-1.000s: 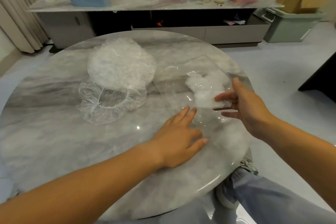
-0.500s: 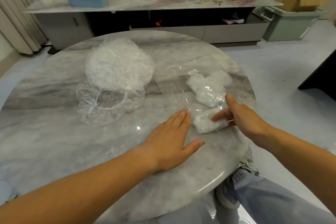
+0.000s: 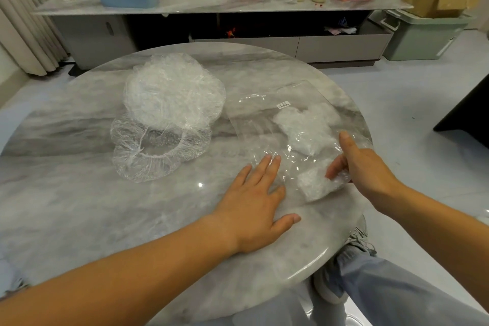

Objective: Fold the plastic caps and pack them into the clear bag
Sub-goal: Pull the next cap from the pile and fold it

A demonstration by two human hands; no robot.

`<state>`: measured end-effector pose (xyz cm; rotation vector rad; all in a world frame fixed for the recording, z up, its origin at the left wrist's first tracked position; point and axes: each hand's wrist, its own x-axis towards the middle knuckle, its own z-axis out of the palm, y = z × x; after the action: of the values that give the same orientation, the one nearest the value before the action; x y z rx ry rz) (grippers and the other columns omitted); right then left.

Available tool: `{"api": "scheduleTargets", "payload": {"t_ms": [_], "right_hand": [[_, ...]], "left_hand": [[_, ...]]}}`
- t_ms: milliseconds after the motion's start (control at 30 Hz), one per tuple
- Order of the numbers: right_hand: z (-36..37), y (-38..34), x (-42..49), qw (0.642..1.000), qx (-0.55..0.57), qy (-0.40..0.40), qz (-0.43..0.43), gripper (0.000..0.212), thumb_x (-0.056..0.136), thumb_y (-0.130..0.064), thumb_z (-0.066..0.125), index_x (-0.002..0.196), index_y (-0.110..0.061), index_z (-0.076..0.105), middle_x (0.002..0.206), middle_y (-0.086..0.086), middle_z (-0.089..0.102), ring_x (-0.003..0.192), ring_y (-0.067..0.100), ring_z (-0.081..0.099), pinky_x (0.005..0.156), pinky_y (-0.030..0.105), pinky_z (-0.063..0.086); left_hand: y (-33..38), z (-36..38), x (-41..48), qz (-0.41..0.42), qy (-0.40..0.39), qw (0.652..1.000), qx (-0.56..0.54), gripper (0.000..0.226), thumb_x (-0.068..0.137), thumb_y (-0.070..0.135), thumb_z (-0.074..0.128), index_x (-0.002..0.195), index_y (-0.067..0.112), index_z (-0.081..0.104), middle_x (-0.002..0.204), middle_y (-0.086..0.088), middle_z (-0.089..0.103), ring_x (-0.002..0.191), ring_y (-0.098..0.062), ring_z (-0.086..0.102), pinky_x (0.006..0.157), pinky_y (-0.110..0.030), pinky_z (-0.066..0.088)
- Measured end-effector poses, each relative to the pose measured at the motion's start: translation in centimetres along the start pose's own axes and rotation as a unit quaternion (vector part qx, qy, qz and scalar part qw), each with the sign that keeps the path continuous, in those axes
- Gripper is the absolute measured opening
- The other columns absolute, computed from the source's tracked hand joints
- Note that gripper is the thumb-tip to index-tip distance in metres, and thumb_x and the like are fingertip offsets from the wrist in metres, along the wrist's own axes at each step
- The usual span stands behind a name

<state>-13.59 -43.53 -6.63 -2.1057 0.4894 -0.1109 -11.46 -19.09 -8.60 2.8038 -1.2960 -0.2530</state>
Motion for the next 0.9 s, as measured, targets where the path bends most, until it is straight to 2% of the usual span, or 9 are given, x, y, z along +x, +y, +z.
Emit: {"api": "scheduleTargets", "payload": {"t_ms": [67, 200, 300, 367, 467, 633, 733, 800, 900], "right_hand": [[0.1, 0.4, 0.2, 1.000, 0.003, -0.001, 0.003, 0.087, 0.103, -0.064, 0.023, 0.057, -0.012, 0.075, 0.079, 0.010, 0.073, 0.082, 0.023, 0.060, 0.081, 0.036, 0.044], [0.6, 0.4, 0.5, 0.991, 0.110, -0.008, 0.069, 0.086, 0.101, -0.068, 0.029, 0.055, -0.011, 0.073, 0.071, 0.009, 0.072, 0.088, 0.032, 0.065, 0.100, 0.055, 0.050], [0.5, -0.3, 0.4, 0.971, 0.210, 0.005, 0.111, 0.083, 0.102, -0.063, 0.034, 0.052, -0.007, 0.070, 0.062, 0.008, 0.070, 0.082, 0.030, 0.066, 0.097, 0.056, 0.054], [0.3, -0.3, 0.3, 0.973, 0.201, 0.002, 0.117, 0.085, 0.102, -0.064, 0.034, 0.049, -0.008, 0.070, 0.061, 0.008, 0.069, 0.080, 0.030, 0.065, 0.098, 0.055, 0.054], [0.5, 0.0, 0.2, 0.990, 0.101, -0.020, 0.095, 0.088, 0.102, -0.067, 0.027, 0.054, -0.010, 0.074, 0.071, 0.008, 0.073, 0.089, 0.032, 0.065, 0.103, 0.052, 0.050], [0.7, 0.0, -0.2, 0.999, 0.010, -0.048, 0.021, 0.086, 0.103, -0.064, 0.022, 0.064, -0.013, 0.080, 0.079, 0.004, 0.075, 0.090, 0.025, 0.065, 0.084, 0.033, 0.046], [1.0, -0.2, 0.2, 0.989, 0.109, -0.045, 0.084, 0.082, 0.102, -0.066, 0.029, 0.073, -0.010, 0.081, 0.092, 0.015, 0.076, 0.090, 0.032, 0.071, 0.076, 0.036, 0.055], [0.8, -0.5, 0.4, 0.977, 0.165, -0.043, 0.127, 0.079, 0.100, -0.067, 0.034, 0.086, -0.003, 0.079, 0.091, 0.022, 0.075, 0.086, 0.037, 0.073, 0.071, 0.041, 0.058], [0.5, -0.7, 0.4, 0.963, 0.219, -0.042, 0.152, 0.071, 0.098, -0.066, 0.043, 0.098, -0.001, 0.072, 0.101, 0.021, 0.073, 0.078, 0.037, 0.074, 0.059, 0.039, 0.057]], "left_hand": [[0.2, 0.4, 0.2, -0.007, -0.003, 1.000, 0.019, 0.083, 0.095, 0.072, 0.015, 0.159, 0.020, 0.018, 0.163, -0.007, -0.030, 0.148, -0.021, -0.033, 0.124, -0.048, -0.007], [0.5, 0.9, 0.5, -0.026, 0.001, 1.000, 0.015, 0.090, 0.093, 0.075, 0.015, 0.161, 0.016, 0.004, 0.162, -0.006, -0.031, 0.148, -0.021, -0.032, 0.124, -0.049, -0.005], [0.6, 0.9, 0.6, -0.042, 0.002, 0.999, -0.017, 0.094, 0.093, 0.076, 0.016, 0.159, 0.015, -0.011, 0.162, -0.003, -0.031, 0.149, -0.018, -0.029, 0.125, -0.045, -0.003], [0.6, 0.7, 0.6, -0.054, 0.002, 0.997, -0.050, 0.096, 0.092, 0.076, 0.018, 0.158, 0.014, -0.014, 0.163, -0.002, -0.030, 0.151, -0.015, -0.025, 0.126, -0.041, -0.001], [0.6, 0.3, 0.4, -0.067, 0.008, 0.995, -0.079, 0.098, 0.093, 0.076, 0.022, 0.157, 0.013, -0.016, 0.163, -0.003, -0.029, 0.152, -0.014, -0.020, 0.126, -0.036, 0.001], [0.9, -0.1, 0.4, -0.078, 0.029, 0.989, -0.123, 0.098, 0.094, 0.074, 0.027, 0.158, 0.013, -0.016, 0.163, -0.001, -0.029, 0.152, -0.014, -0.017, 0.125, -0.034, 0.003], [0.8, 0.2, 0.4, -0.060, 0.027, 0.992, -0.105, 0.096, 0.094, 0.073, 0.028, 0.158, 0.014, -0.015, 0.164, -0.001, -0.028, 0.153, -0.015, -0.018, 0.126, -0.036, 0.005], [0.7, 0.4, 0.3, -0.046, 0.014, 0.996, -0.078, 0.094, 0.095, 0.071, 0.029, 0.159, 0.016, -0.011, 0.165, -0.002, -0.024, 0.153, -0.018, -0.018, 0.126, -0.037, 0.004], [0.3, 0.5, 0.2, -0.031, -0.013, 0.998, -0.058, 0.086, 0.096, 0.069, 0.031, 0.160, 0.022, -0.001, 0.167, -0.004, -0.017, 0.154, -0.023, -0.015, 0.125, -0.038, 0.003]]}}
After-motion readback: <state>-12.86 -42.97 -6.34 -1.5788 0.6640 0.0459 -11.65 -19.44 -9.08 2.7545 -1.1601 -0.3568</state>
